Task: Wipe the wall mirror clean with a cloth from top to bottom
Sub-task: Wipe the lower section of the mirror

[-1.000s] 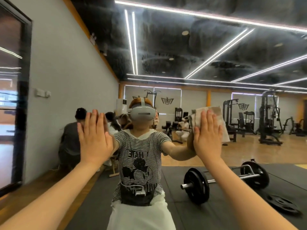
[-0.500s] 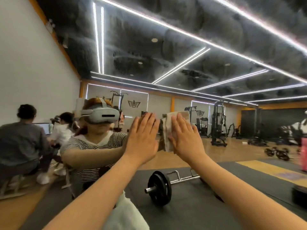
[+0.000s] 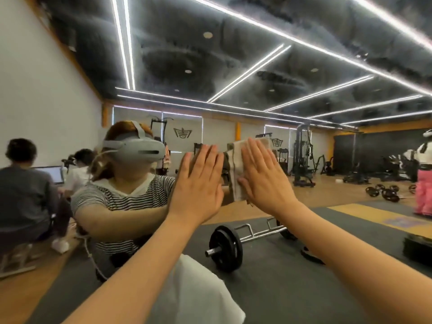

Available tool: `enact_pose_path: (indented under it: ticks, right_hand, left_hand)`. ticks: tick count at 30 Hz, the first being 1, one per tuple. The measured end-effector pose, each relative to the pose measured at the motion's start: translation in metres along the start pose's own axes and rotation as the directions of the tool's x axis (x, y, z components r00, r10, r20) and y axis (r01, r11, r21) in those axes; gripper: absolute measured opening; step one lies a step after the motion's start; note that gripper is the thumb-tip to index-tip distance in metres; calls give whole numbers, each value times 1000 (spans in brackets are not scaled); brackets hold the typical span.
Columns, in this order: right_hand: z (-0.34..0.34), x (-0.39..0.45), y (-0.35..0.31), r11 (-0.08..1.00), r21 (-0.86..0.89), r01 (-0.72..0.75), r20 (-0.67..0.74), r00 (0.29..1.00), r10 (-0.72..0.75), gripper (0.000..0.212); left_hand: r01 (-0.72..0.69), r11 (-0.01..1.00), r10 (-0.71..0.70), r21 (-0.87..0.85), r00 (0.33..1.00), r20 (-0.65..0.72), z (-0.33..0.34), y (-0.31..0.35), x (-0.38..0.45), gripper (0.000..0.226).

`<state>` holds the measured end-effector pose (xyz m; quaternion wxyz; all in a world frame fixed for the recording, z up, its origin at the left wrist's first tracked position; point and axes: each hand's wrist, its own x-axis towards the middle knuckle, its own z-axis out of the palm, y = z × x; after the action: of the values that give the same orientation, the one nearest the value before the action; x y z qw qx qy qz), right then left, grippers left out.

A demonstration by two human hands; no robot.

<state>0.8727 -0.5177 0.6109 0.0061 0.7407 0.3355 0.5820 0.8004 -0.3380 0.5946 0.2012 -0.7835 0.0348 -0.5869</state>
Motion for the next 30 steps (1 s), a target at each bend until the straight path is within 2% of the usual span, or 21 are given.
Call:
enact_pose_path:
  ticks: [4, 9, 17, 21, 26, 30]
  right_hand:
    - [17, 5, 13, 993, 104, 64, -30, 998, -62, 67]
    - [36, 6, 1, 983, 182, 24, -182, 983, 10, 66]
    - [48, 8, 1, 970, 238, 55, -300, 954, 19, 64]
    - [51, 8, 0, 952, 299, 60, -301, 953, 35, 66]
    - [49, 5, 2, 944, 320, 78, -253, 967, 6, 68]
    - [43, 2, 5, 909, 406, 91, -234, 972, 7, 66]
  left_hand:
    - [4, 1000, -4, 4, 999, -47, 3, 0, 0, 64]
    - [10, 999, -7, 33, 998, -61, 3, 0, 0, 64]
    - [33, 989, -32, 144, 999, -12, 2, 3, 0, 69]
    - [39, 983, -39, 177, 999, 0, 2, 6, 0, 67]
    - [131, 976, -144, 176, 988, 61, -4, 12, -1, 63]
    - [130, 968, -157, 213, 981, 111, -5, 15, -1, 62]
